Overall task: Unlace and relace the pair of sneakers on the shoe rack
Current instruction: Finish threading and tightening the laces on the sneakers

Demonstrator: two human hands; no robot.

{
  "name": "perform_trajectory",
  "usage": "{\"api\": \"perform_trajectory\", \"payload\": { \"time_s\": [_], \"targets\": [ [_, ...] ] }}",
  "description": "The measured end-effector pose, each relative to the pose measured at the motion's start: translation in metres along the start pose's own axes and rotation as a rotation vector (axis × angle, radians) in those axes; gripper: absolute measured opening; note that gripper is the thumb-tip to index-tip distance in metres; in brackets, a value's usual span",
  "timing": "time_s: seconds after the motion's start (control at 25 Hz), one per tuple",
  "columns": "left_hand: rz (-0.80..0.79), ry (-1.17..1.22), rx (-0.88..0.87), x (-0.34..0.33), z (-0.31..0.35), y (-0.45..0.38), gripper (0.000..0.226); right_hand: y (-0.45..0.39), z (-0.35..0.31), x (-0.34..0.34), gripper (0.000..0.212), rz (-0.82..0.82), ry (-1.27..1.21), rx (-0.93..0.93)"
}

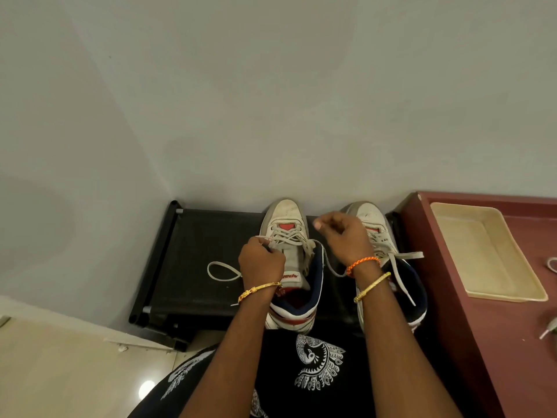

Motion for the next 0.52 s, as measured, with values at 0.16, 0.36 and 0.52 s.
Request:
{"api": "perform_trajectory", "payload": {
  "time_s": [0.16,0.36,0.52],
  "targets": [
    [-0.01,-0.027,0.002,-0.002,-0.001,-0.003,0.023,-0.014,0.035,-0.023,0.006,-0.187,0.171,-0.111],
    [0.013,-0.067,-0.025,-0.001,0.001,-0.003,0.023,-0.005,0.014,-0.006,0.011,-0.055,0.122,-0.036],
    [0.04,-0.124,-0.064,0.0,0.006,-0.001,0.023,0.009,-0.038,0.046,0.01,0.195,-0.289,0.137]
  ]
}}
Point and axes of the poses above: each hand's wrist, its own y-axis away from the middle knuckle, its own x-axis out of the back of the hand, z = x × y, the point moved 6 cm from there along -y, towards the middle knuckle, and after that the axes turned 10 degrees about -x, right-handed, at the moved point
